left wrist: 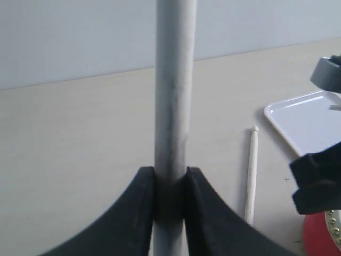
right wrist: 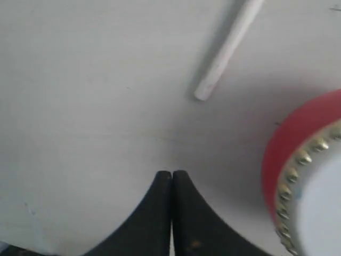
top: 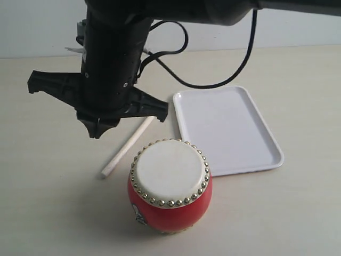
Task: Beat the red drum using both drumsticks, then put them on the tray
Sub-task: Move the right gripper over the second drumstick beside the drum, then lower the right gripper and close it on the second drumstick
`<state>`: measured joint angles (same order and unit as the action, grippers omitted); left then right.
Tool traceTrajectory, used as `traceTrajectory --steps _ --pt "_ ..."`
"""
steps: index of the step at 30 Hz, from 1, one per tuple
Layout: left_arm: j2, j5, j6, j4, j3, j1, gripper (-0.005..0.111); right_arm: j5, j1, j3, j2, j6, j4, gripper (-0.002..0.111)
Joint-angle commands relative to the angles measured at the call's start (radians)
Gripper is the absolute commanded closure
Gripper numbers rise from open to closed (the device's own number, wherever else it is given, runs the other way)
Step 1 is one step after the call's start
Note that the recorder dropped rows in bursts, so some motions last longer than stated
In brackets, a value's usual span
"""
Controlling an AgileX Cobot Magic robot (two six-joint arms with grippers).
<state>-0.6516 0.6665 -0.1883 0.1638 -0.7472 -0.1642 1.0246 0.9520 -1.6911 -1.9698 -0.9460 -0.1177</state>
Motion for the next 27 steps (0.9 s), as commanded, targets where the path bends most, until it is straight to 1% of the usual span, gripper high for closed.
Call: traceTrajectory --steps 1,5,10,11,13,16,18,19,20,21,22,24,27 --pt "0.025 0.011 0.021 -0.004 0.002 -0.024 0.107 -0.094 0.002 -0.011 -0.065 -0.089 0.04 0.108" --pt "0.031 0.017 0.021 -0.006 0.002 -0.023 0.107 -0.07 0.002 -0.011 -0.108 -0.149 0.103 0.108" --pt "0.031 0.016 0.021 -0.006 0.002 -0.046 0.107 -0.065 0.002 -0.035 -0.138 -0.219 0.195 0.1" --pt "0.031 0.013 0.021 -0.006 0.002 -0.046 0.107 -0.058 0.001 -0.062 -0.156 -0.234 0.212 0.098" --pt "0.031 0.009 0.021 -0.008 0.002 -0.046 0.107 -0.046 -0.001 -0.113 -0.198 -0.232 0.206 0.098" --pt "0.031 0.009 0.019 -0.014 0.002 -0.046 0.107 -0.034 -0.001 -0.2 -0.266 -0.204 0.143 0.097" --pt "0.031 0.009 0.017 -0.03 0.002 -0.067 0.107 0.066 0.002 -0.273 -0.299 -0.2 0.158 0.095" --pt "0.031 0.009 0.017 -0.041 0.002 -0.081 0.107 0.123 0.002 -0.299 -0.307 -0.2 0.192 0.091" --pt "0.031 0.009 0.017 -0.043 0.002 -0.085 0.107 0.155 0.002 -0.311 -0.307 -0.204 0.227 0.085" --pt "0.031 0.007 0.017 -0.045 0.002 -0.085 0.107 0.159 0.002 -0.313 -0.307 -0.208 0.242 0.082" --pt "0.031 0.003 0.017 -0.045 0.002 -0.085 0.107 0.157 0.002 -0.313 -0.31 -0.21 0.251 0.076" --pt "0.031 0.003 0.017 -0.045 0.002 -0.1 0.107 0.152 0.002 -0.313 -0.325 -0.21 0.253 0.07" --pt "0.039 0.003 0.017 -0.048 0.002 -0.117 0.107 0.148 -0.017 -0.313 -0.346 -0.229 0.262 0.069"
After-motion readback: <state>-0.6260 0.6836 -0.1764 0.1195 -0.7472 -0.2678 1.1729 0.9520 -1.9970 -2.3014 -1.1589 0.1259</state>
